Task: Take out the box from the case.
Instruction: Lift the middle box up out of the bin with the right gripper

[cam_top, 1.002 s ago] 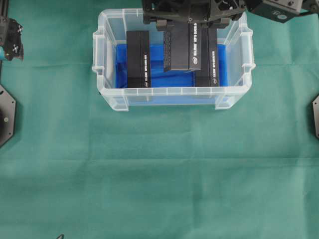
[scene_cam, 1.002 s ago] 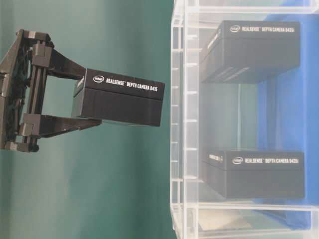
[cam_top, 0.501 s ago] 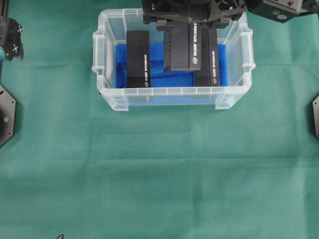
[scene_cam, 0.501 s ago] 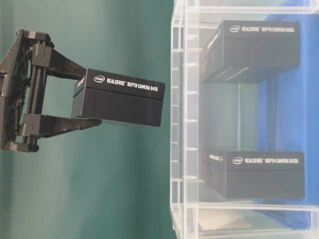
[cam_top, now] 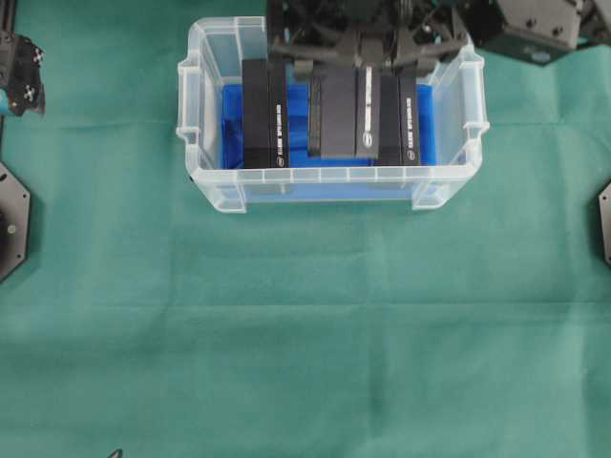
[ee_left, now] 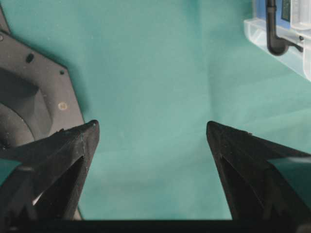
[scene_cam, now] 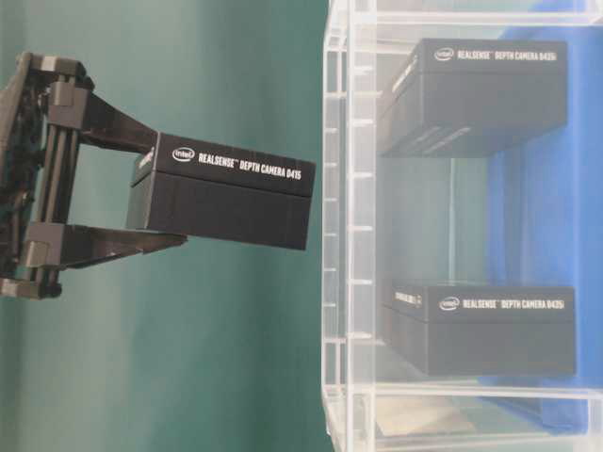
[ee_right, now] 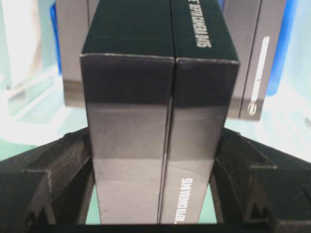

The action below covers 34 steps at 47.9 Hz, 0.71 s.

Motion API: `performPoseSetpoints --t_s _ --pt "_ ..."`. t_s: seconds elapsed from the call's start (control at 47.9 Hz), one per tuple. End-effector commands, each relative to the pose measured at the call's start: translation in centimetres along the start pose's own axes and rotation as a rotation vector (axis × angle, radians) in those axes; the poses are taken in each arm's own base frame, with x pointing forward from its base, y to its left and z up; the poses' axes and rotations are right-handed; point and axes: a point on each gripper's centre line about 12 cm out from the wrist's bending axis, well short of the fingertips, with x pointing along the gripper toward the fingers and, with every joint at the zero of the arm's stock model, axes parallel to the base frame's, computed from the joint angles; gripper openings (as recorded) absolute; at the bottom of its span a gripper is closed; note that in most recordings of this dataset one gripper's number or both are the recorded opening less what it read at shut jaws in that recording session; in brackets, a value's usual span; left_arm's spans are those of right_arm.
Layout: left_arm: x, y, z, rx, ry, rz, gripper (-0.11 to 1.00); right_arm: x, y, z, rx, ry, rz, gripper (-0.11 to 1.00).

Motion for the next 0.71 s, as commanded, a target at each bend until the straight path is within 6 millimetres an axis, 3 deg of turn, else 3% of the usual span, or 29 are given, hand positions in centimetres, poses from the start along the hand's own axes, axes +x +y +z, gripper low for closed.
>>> performPoseSetpoints --t_s 0.0,0.689 --pt "-0.4 -0.1 0.0 0.002 -0.007 -0.012 0.92 -3.4 -0.5 -1.2 -0.012 0.002 0.07 0.66" --pt "-0.5 0.0 0.0 0.005 -0.009 -0.016 0.92 -4.8 -1.6 -13.4 -0.032 0.058 0.055 0.66"
